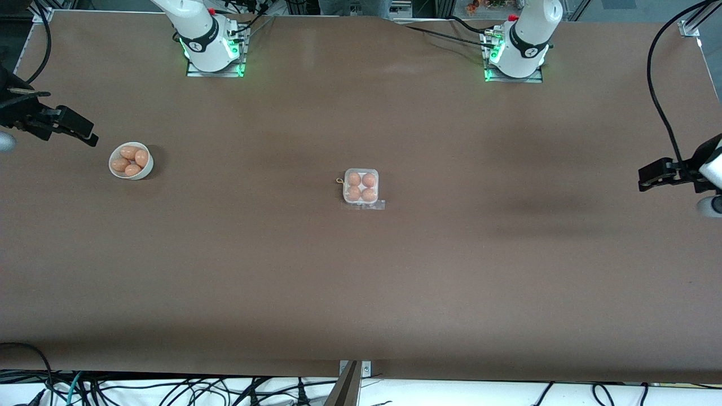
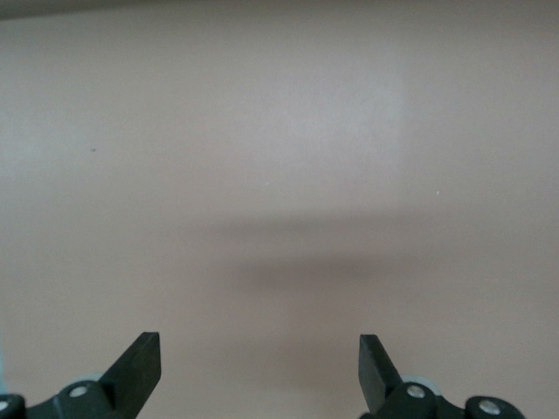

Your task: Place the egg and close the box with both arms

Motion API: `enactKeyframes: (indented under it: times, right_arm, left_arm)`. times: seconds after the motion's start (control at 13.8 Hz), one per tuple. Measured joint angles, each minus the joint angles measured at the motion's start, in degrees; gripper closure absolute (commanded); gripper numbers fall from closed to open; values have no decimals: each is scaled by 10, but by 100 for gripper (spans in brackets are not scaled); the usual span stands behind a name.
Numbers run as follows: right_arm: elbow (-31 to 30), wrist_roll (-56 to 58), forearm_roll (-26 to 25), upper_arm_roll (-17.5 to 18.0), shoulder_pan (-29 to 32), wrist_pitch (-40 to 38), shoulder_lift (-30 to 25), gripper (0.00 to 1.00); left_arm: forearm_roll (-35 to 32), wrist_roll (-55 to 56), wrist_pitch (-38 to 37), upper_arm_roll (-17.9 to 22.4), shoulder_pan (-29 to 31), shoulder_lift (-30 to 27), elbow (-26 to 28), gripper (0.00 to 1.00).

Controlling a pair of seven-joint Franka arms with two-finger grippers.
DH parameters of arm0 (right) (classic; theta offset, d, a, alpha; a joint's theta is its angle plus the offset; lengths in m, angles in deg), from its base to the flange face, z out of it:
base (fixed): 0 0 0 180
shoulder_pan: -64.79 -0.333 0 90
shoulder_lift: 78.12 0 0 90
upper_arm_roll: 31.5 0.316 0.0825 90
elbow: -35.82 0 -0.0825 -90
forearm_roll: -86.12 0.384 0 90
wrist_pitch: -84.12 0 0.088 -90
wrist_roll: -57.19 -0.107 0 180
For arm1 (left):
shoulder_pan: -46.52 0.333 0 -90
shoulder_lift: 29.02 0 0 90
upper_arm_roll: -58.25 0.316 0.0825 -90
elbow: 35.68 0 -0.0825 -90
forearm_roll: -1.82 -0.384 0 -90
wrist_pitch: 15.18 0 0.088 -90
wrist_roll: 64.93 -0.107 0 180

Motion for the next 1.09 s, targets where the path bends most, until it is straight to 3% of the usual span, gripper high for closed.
enactKeyframes:
  times: [0.36,1.09]
  right_arm:
    - [0,0,0,0,0,0,0,0]
    - [0,0,0,0,0,0,0,0]
  left_arm:
    - [36,2,61,3,-2,-74,122,0]
    - [37,41,58,3,-27,-117,143,0]
